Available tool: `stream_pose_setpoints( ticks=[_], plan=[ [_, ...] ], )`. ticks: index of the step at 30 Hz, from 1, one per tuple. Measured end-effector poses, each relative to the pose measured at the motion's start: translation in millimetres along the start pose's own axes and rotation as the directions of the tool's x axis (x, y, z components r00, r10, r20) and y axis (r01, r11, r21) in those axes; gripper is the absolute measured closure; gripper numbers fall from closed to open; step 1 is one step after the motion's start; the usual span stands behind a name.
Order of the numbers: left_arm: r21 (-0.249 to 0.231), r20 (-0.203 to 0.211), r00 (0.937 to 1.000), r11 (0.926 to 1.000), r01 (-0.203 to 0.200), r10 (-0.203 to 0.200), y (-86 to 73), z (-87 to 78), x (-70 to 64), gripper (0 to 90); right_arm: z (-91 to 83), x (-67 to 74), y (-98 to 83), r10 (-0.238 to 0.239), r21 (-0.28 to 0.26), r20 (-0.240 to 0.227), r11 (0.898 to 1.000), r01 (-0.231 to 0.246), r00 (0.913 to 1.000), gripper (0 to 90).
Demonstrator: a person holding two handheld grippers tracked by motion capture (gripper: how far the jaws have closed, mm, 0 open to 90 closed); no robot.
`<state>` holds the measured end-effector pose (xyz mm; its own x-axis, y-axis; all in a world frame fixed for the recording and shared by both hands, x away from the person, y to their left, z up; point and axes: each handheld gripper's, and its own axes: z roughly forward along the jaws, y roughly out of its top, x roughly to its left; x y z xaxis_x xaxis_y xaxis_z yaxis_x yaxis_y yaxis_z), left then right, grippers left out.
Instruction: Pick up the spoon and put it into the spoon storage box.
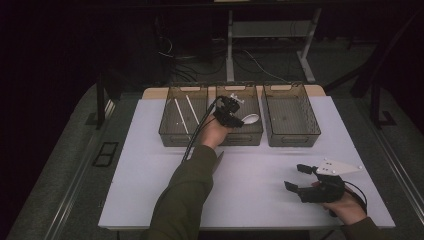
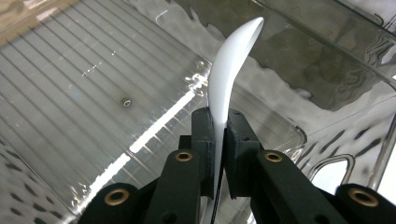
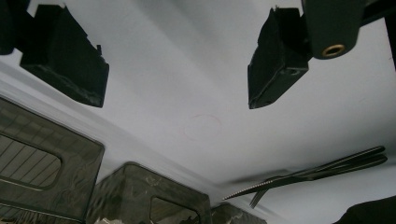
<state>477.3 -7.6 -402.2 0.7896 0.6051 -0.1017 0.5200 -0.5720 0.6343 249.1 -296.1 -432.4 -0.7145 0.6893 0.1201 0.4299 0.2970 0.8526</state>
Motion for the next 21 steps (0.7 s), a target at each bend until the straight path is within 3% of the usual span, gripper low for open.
stream_pose_setpoints(
  ticks=[11,15,21],
  plan=[
    [-0.044,0.027,0.9996,0.9989,0.014,-0.013,0.3,-5.0,1.5,76.4,-0.2,0.1,-0.1,-0.001,-0.001,0.000,1.000,0.001,1.0000,20.3],
    [-0.099,0.037,0.9992,0.9950,0.016,-0.012,3.8,-15.9,-0.4,72.1,0.0,0.3,0.0,0.000,-0.001,-0.001,1.000,0.000,1.0000,20.3],
    [-0.129,0.047,0.9988,0.9916,-0.007,0.014,5.3,-34.5,-2.4,63.3,0.4,0.5,0.0,0.006,0.002,-0.003,1.000,-0.006,1.0000,20.3]
  ],
)
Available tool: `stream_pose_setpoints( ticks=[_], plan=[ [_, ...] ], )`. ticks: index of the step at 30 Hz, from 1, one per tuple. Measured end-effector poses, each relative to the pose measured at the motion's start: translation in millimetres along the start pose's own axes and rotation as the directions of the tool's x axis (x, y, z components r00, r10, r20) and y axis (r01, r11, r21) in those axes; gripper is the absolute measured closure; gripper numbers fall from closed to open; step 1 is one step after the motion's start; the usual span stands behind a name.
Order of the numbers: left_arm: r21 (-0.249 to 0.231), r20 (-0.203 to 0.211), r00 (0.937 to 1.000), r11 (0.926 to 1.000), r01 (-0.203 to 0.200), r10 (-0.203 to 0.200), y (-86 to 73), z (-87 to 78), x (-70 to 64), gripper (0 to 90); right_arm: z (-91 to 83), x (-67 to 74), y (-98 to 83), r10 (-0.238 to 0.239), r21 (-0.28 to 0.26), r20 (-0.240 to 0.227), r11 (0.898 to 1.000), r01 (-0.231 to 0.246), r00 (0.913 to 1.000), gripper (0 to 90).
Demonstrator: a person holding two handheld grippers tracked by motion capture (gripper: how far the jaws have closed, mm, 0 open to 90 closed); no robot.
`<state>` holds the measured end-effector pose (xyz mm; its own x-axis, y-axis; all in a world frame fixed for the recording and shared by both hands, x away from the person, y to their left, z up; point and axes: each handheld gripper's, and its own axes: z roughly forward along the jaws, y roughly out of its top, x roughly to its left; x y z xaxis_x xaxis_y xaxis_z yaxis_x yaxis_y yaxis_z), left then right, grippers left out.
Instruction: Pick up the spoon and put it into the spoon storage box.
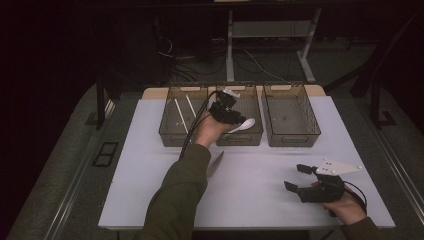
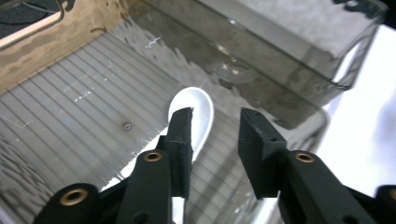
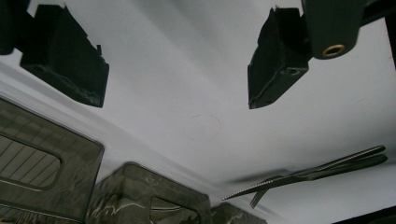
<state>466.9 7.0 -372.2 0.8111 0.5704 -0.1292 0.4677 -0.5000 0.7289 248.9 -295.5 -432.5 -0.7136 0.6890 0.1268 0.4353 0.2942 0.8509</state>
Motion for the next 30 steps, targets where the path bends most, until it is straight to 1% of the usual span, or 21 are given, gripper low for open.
stream_pose_setpoints(
  ticks=[1,2,3,4,5,6,7,9,11,12,14,16,18,19,21,22,23,24,26,27,30],
  plan=[
    [-0.007,0.002,1.0000,1.0000,0.000,0.000,0.0,-3.3,-0.9,61.8,0.3,-0.3,0.1,-0.003,-0.002,0.002,1.000,0.003,1.0000,20.3],
    [-0.016,0.006,0.9999,0.9998,0.010,-0.010,-0.5,-6.7,-2.5,60.1,0.5,-0.4,0.3,-0.001,-0.001,0.002,1.000,0.001,1.0000,20.3],
    [-0.016,0.014,0.9999,0.9999,-0.006,0.006,-1.1,-10.9,-2.5,58.5,0.6,-0.5,0.4,-0.002,0.000,0.001,1.000,0.002,1.0000,20.3],
    [-0.031,0.015,0.9999,0.9995,0.006,-0.006,-2.1,-13.8,-4.5,57.2,0.7,-0.9,0.7,-0.003,0.000,0.002,1.000,0.003,1.0000,20.3],
    [-0.023,0.018,0.9998,0.9997,-0.012,0.012,-3.0,-18.9,-5.2,55.5,0.7,-0.9,0.9,0.000,-0.001,0.001,1.000,0.000,1.0000,20.2],
    [-0.024,0.022,0.9995,0.9995,-0.021,0.021,-4.1,-21.7,-5.9,53.8,0.5,-0.9,1.4,0.004,-0.004,0.000,1.000,-0.004,1.0000,20.3],
    [-0.037,0.023,0.9995,0.9991,-0.019,0.020,-5.8,-25.0,-7.2,52.0,0.2,-1.0,1.5,0.009,-0.003,-0.001,1.000,-0.009,1.0000,20.3],
    [-0.041,0.028,0.9994,0.9990,-0.019,0.020,-9.5,-32.0,-9.9,48.6,0.2,-1.8,1.6,0.009,-0.008,0.005,1.000,-0.008,1.0000,20.3],
    [-0.042,0.020,0.9990,0.9983,-0.040,0.040,-12.7,-38.1,-11.3,46.0,0.4,-2.7,1.9,0.010,-0.013,0.005,1.000,-0.010,0.9999,20.3],
    [-0.060,0.022,0.9991,0.9976,-0.035,0.036,-15.8,-41.2,-13.6,45.3,0.5,-2.9,2.0,0.010,-0.013,0.005,1.000,-0.010,0.9999,20.3],
    [-0.062,0.024,0.9987,0.9971,-0.043,0.045,-19.6,-45.9,-15.8,43.8,0.7,-2.9,1.7,0.014,-0.011,0.006,1.000,-0.014,0.9999,20.3],
    [-0.070,0.031,0.9986,0.9967,-0.041,0.043,-24.0,-49.7,-19.2,42.0,1.1,-3.2,0.9,0.014,-0.013,0.006,1.000,-0.014,0.9999,20.3],
    [-0.068,0.029,0.9979,0.9961,-0.055,0.057,-28.2,-54.9,-21.8,40.3,0.9,-3.0,0.9,0.016,-0.016,0.007,1.000,-0.016,0.9999,20.3],
    [-0.077,0.028,0.9982,0.9958,-0.050,0.052,-30.4,-56.9,-23.9,40.0,0.9,-3.1,0.8,0.014,-0.015,0.005,1.000,-0.014,0.9999,20.3],
    [-0.083,0.026,0.9981,0.9951,-0.054,0.056,-35.1,-61.9,-26.3,38.2,0.8,-3.1,0.3,0.011,-0.010,0.003,1.000,-0.011,0.9999,20.3],
    [-0.090,0.029,0.9985,0.9950,-0.043,0.046,-37.6,-63.8,-28.3,37.7,0.9,-3.2,0.1,0.012,-0.012,0.004,1.000,-0.011,0.9999,20.3],
    [-0.088,0.025,0.9981,0.9946,-0.055,0.057,-40.6,-67.3,-29.7,37.4,0.8,-3.2,0.0,0.012,-0.011,0.004,1.000,-0.012,0.9999,20.3],
    [-0.096,0.024,0.9984,0.9942,-0.048,0.051,-42.6,-68.7,-31.7,36.8,0.5,-3.3,-0.1,0.013,-0.011,0.004,1.000,-0.013,0.9999,20.3],
    [-0.101,0.017,0.9984,0.9935,-0.052,0.054,-48.5,-74.8,-34.8,36.4,0.3,-3.5,0.0,0.013,-0.013,0.005,1.000,-0.013,0.9999,20.3],
    [-0.115,0.018,0.9984,0.9920,-0.052,0.054,-51.5,-77.0,-36.1,36.0,0.3,-3.4,-0.1,0.013,-0.014,0.006,1.000,-0.013,0.9999,20.3],
    [-0.105,0.009,0.9979,0.9925,-0.062,0.064,-60.4,-85.4,-38.9,35.3,0.2,-3.2,-0.1,0.011,-0.011,0.005,1.000,-0.011,0.9999,20.3]
  ],
)
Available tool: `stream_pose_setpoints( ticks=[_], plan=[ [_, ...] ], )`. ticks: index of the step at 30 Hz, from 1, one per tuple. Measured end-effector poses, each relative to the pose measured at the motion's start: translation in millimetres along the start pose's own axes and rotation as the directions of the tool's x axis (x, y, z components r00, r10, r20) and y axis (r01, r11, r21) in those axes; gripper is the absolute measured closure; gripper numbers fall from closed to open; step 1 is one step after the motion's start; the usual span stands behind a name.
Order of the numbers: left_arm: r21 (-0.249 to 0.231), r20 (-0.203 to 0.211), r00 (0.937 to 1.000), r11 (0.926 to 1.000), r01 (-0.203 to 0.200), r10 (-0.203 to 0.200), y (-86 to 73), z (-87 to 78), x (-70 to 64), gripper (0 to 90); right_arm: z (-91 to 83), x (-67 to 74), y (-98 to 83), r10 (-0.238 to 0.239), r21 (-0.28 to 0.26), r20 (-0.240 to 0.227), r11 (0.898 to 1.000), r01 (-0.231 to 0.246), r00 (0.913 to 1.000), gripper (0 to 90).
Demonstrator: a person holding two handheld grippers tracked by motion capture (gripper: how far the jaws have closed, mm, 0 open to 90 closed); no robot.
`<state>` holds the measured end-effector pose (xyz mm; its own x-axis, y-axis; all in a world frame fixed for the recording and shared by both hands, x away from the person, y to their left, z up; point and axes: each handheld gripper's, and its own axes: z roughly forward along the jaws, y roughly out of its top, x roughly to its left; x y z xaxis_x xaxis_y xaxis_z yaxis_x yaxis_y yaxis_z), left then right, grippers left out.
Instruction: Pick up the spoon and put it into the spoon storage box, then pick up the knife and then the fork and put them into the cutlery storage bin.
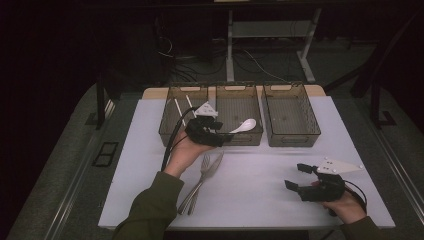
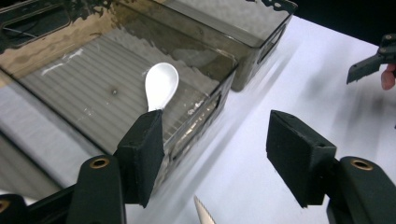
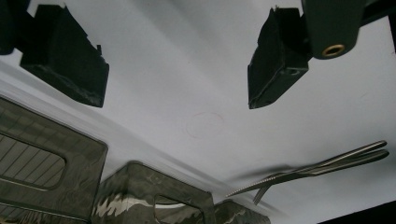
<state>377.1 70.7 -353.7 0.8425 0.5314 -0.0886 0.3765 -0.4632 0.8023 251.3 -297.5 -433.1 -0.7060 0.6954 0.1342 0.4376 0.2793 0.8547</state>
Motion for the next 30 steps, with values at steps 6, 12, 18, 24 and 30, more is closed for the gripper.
stream_pose_setpoints(
  ticks=[6,12,18,24,30],
  plan=[
    [-0.017,-0.011,0.9999,0.9998,0.009,-0.009,-17.4,-13.8,-10.4,32.3,1.0,-0.3,0.4,-0.001,-0.003,0.001,1.000,0.001,1.0000,20.3],
    [-0.020,-0.012,0.9997,0.9996,0.019,-0.019,-42.7,-26.6,-16.5,31.0,2.1,-0.2,0.6,-0.001,0.002,0.002,1.000,0.001,1.0000,20.3],
    [-0.009,-0.025,0.9992,0.9995,0.029,-0.030,-67.3,-34.9,-20.9,31.2,1.5,-1.5,-0.3,0.008,0.002,0.008,1.000,-0.008,0.9999,20.3],
    [0.013,-0.038,0.9976,0.9982,0.058,-0.058,-90.3,-41.7,-23.8,32.4,0.8,-1.4,-1.7,0.000,0.006,0.012,1.000,0.000,0.9999,20.3],
    [0.035,-0.038,0.9965,0.9965,0.076,-0.074,-110.1,-42.1,-29.2,35.2,0.5,-1.1,-1.7,-0.002,0.007,0.011,1.000,0.002,0.9999,20.3]
  ],
)
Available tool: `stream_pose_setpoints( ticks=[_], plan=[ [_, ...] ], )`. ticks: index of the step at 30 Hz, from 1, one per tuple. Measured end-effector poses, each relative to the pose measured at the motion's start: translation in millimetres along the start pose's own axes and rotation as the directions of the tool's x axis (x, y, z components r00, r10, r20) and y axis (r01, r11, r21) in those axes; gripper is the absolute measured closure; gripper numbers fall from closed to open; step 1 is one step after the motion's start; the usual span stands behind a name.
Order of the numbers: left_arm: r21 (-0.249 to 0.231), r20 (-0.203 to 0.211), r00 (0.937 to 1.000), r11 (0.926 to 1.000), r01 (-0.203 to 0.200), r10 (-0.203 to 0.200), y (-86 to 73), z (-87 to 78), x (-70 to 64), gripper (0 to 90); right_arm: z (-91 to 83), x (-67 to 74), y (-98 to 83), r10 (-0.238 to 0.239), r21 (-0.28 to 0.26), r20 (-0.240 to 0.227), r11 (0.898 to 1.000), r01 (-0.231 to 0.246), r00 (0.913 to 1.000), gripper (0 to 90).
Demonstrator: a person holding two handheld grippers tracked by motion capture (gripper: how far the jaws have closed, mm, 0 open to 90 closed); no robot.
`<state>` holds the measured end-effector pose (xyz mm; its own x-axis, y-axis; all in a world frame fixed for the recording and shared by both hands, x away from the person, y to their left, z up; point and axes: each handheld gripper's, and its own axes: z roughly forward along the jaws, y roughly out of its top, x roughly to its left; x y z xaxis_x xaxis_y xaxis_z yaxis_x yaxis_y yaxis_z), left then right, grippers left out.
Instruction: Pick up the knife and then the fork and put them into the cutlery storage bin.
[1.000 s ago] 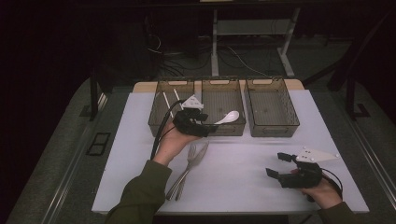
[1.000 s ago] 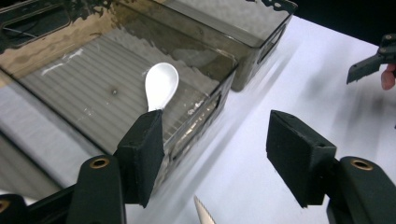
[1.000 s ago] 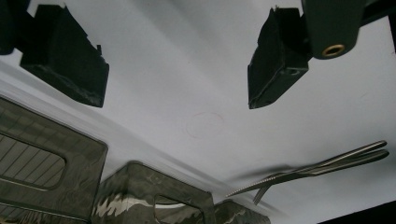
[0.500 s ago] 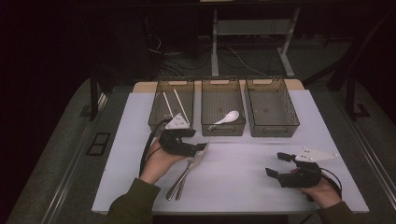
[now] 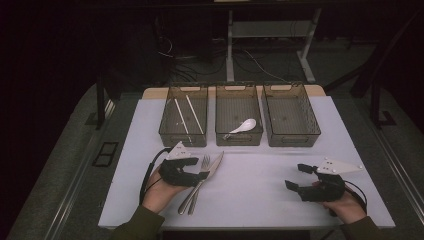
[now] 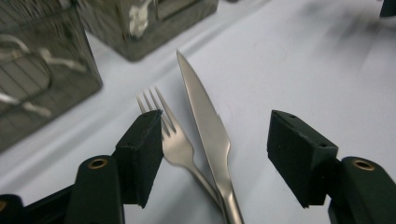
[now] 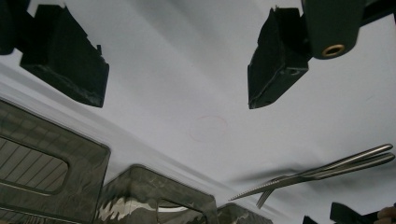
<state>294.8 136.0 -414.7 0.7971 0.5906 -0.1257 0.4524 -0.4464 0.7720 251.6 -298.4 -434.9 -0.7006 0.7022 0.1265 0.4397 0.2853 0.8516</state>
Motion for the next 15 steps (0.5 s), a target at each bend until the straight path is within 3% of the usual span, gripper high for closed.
stream_pose_setpoints(
  ticks=[8,11,15],
  plan=[
    [0.043,-0.004,0.9999,0.9990,0.012,-0.012,-16.0,8.0,-7.4,42.2,0.3,0.6,0.1,0.001,0.004,0.003,1.000,-0.001,1.0000,20.3],
    [0.084,-0.015,0.9998,0.9963,-0.015,0.016,-19.5,12.6,-10.1,44.8,0.1,0.3,-0.1,0.001,0.004,0.004,1.000,-0.001,1.0000,20.3],
    [0.108,-0.024,0.9994,0.9939,-0.022,0.025,-22.2,16.6,-11.8,49.4,-0.2,-0.2,-0.2,0.000,0.000,0.006,1.000,0.000,1.0000,20.3]
  ],
)
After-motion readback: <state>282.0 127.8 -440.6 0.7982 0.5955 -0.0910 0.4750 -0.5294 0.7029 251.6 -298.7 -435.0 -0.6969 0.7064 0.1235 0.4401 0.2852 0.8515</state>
